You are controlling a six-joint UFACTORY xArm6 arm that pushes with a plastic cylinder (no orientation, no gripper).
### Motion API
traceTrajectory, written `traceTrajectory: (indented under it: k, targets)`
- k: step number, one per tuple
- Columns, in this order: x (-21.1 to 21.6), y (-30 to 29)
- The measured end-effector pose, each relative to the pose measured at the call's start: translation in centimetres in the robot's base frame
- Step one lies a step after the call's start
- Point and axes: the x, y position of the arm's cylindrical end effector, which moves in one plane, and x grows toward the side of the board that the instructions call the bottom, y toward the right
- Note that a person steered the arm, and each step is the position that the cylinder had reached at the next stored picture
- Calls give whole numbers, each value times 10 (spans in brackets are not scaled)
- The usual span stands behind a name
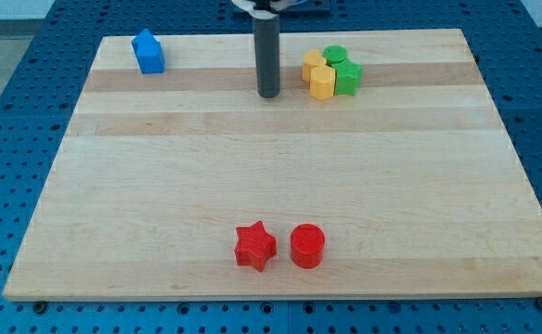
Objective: Move the blue triangle a bit down
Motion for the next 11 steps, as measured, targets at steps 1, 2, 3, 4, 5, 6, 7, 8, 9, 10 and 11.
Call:
traceTrajectory:
  k: [1, 2, 3, 4, 5, 6, 7, 8, 9, 10, 11]
  targets:
    - [-23, -16]
    - [-50, -28]
    - [-79, -39]
    - [-108, -60]
    - [-128, -88]
    - [-127, -108]
    - [-127, -139]
    - [-127, -164]
    - [-127, -187]
    - [-127, -199]
    - [-125, -208]
